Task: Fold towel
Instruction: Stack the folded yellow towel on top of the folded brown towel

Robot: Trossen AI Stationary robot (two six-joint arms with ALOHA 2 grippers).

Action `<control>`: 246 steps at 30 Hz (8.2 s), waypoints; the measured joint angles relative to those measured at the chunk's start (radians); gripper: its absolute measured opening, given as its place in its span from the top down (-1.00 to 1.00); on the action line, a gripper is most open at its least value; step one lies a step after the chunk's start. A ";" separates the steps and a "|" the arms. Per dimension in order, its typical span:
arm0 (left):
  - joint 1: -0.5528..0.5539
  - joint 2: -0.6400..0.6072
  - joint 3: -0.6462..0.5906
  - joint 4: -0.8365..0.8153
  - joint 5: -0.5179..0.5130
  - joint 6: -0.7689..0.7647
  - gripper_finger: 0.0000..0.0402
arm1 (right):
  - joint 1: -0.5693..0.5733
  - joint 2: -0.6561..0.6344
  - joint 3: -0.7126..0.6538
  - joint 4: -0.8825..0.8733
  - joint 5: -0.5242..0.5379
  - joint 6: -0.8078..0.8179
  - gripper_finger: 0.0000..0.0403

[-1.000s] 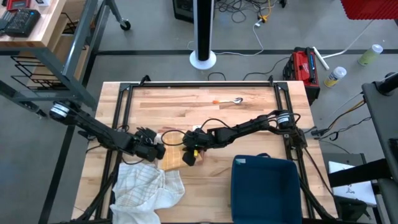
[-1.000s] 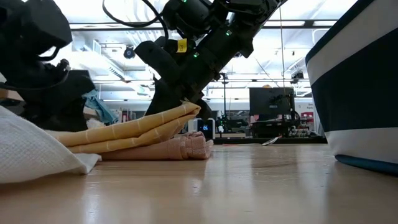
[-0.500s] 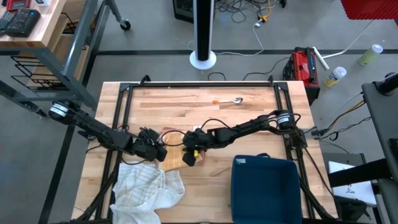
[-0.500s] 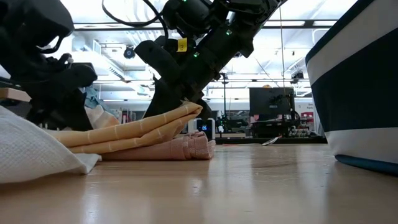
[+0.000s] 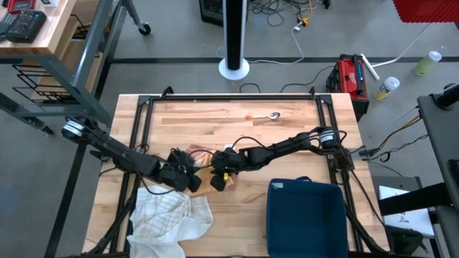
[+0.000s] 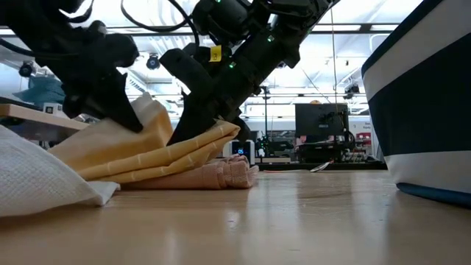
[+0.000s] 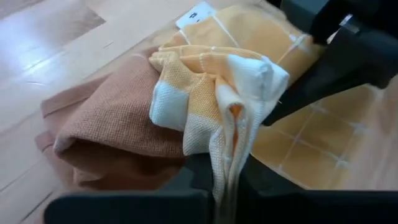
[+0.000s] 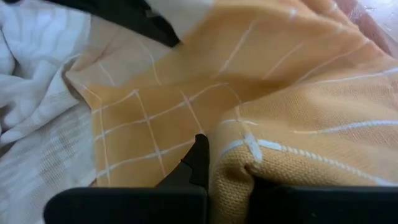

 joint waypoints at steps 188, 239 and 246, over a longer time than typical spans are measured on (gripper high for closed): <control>0.021 0.005 -0.017 -0.123 0.141 0.016 0.99 | 0.034 -0.139 0.002 -0.206 -0.058 -0.157 0.97; 0.100 0.093 -0.147 -0.240 -0.029 -0.172 0.99 | -0.036 -0.008 0.000 -0.314 0.108 -0.050 1.00; 0.091 0.045 -0.113 -0.249 0.023 -0.172 0.98 | -0.023 -0.091 0.000 -0.319 0.179 -0.045 1.00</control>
